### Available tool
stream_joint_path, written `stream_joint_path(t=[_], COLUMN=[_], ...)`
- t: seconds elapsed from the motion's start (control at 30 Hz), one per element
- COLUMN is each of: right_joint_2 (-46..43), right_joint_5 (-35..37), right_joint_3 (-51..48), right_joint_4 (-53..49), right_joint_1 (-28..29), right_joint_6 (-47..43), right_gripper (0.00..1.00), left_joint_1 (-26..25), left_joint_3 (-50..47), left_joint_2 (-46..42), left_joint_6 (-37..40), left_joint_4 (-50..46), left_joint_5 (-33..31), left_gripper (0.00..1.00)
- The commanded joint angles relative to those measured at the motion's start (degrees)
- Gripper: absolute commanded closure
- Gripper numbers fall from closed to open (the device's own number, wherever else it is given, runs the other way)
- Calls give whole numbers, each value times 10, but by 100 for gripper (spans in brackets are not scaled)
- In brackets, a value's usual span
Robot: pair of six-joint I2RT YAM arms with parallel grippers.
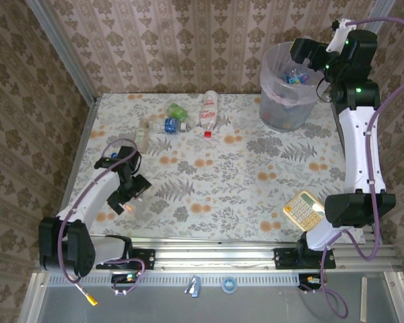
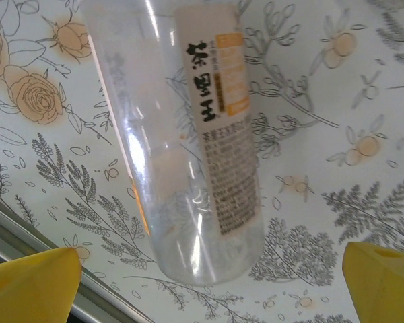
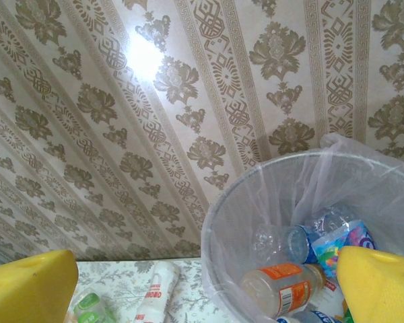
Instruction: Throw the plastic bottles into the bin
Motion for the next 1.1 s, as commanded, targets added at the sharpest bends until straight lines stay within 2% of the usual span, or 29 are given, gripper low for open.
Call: stream_joint_path(t=[0.0, 0.23, 0.43, 0.53, 0.67, 0.8, 0.93, 1.07], right_joint_2=[-24, -27, -35, -42, -44, -49, -59, -58], right_joint_5=[-14, -22, -20, -8, -8, 5, 17, 12], right_joint_3=[-11, -21, -29, -36, -38, -46, -60, -56], right_joint_4=[21, 23, 22, 25, 22, 30, 41, 32], right_joint_1=[2, 2, 2, 2, 2, 2, 2, 2], right_joint_6=[-11, -10, -16, -25, -31, -31, -30, -26], right_gripper=[0, 0, 0, 0, 0, 0, 0, 0], left_joint_1=[15, 32, 49, 49, 42, 12, -22, -66], left_joint_3=[-21, -42, -65, -65, -49, -22, -3, 44], left_joint_2=[19, 67, 79, 69, 57, 28, -40, -106], left_joint_6=[2, 17, 30, 39, 68, 82, 61, 72], left_joint_4=[15, 60, 100, 100, 81, 42, 22, 19], left_joint_5=[19, 26, 50, 53, 54, 47, 28, -20], left_gripper=[0, 6, 31, 39, 43, 48, 56, 63])
